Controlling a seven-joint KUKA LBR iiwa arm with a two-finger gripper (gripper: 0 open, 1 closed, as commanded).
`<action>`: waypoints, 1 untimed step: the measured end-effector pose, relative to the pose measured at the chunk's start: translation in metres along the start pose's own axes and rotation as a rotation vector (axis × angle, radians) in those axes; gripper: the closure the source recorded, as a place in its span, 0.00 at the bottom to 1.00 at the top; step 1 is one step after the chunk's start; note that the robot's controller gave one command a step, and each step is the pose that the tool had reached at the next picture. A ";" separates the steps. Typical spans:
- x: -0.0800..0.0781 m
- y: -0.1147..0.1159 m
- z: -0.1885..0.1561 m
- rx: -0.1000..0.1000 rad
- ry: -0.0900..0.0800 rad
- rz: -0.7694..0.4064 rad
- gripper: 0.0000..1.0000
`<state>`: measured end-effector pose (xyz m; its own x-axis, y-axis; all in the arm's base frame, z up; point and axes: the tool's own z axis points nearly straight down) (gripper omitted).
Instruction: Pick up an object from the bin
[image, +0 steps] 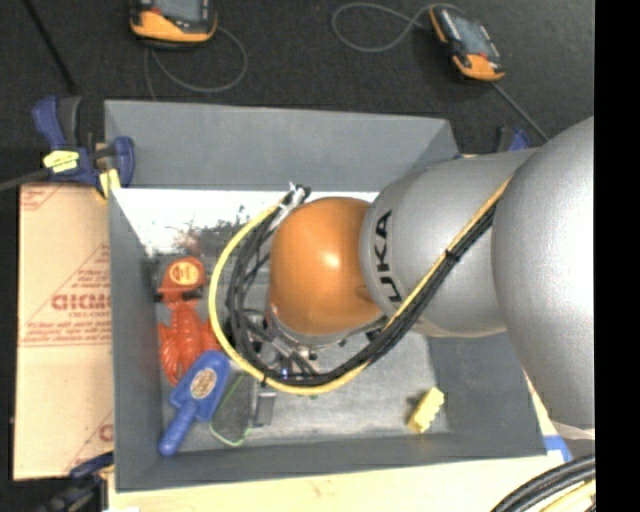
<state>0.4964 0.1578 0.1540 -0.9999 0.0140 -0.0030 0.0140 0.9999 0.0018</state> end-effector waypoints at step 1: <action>-0.001 0.006 -0.011 0.001 0.001 0.004 0.00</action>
Offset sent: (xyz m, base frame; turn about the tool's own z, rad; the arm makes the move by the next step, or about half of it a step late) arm 0.0211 0.0054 0.0073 -0.0166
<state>0.4978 0.1641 0.1652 -0.9998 0.0183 -0.0020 0.0183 0.9998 0.0013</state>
